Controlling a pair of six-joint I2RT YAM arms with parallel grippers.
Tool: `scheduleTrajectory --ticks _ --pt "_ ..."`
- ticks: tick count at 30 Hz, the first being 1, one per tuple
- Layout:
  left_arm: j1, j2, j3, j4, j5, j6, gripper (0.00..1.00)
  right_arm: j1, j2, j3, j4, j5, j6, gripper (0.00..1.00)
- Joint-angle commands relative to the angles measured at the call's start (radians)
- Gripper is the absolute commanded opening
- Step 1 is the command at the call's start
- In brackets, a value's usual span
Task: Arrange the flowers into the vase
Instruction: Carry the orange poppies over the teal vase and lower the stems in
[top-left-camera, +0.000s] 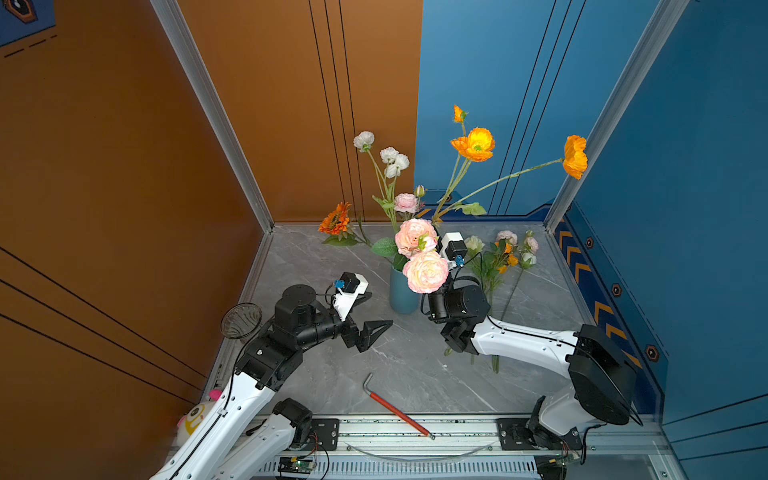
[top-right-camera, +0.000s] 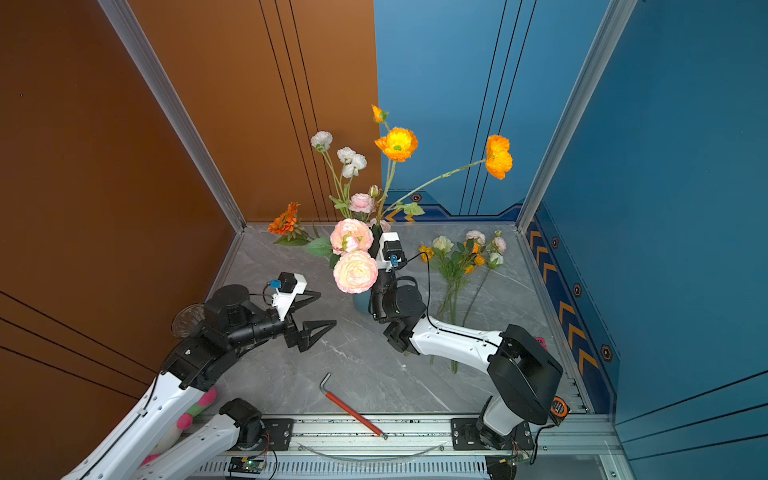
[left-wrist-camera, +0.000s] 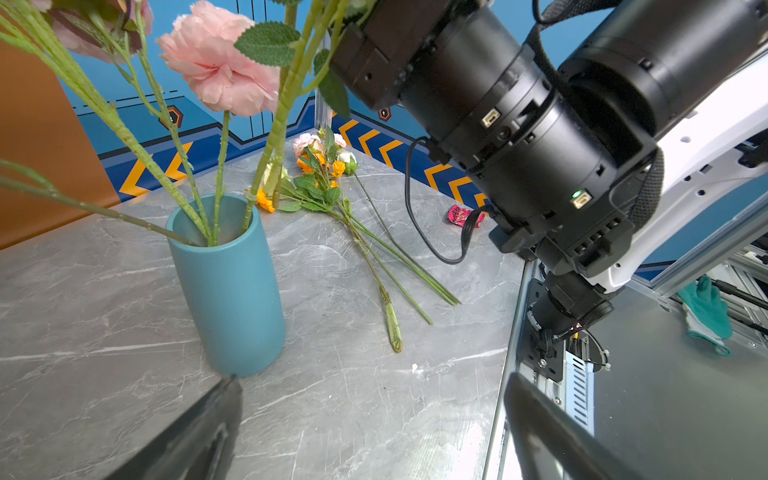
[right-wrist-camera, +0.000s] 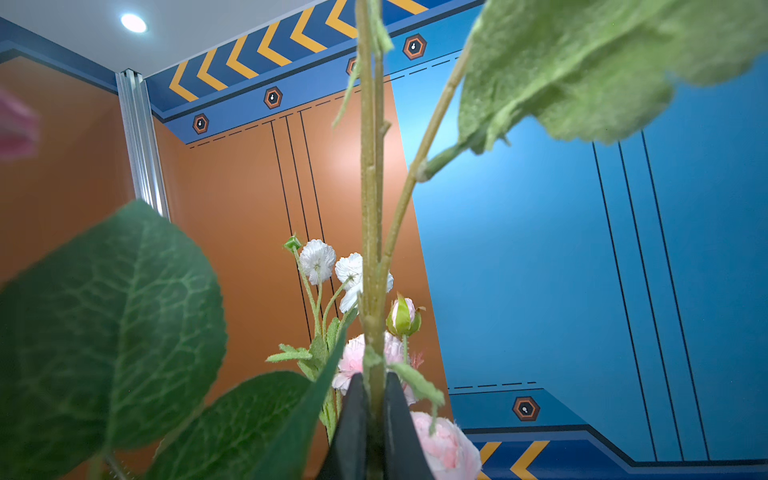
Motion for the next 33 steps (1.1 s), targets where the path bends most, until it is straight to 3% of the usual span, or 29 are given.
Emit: scheduleTrajectory --ticks 1,7,21,33 --pt "0.009 -0.001 -0.017 0.014 0.03 -0.014 0.98 -0.014 0.03 0.03 0.096 0.02 -0.022 0.0" --pt "0.009 -0.001 -0.019 0.015 0.028 -0.012 0.98 -0.042 0.062 0.018 0.096 0.014 0.132 0.0" --pt "0.013 -0.001 -0.018 0.014 0.038 -0.015 0.98 -0.025 0.107 -0.047 0.097 0.006 0.19 0.0" --pt "0.015 0.001 -0.016 0.017 0.047 -0.021 0.98 0.002 0.137 0.014 0.093 -0.005 0.013 0.0"
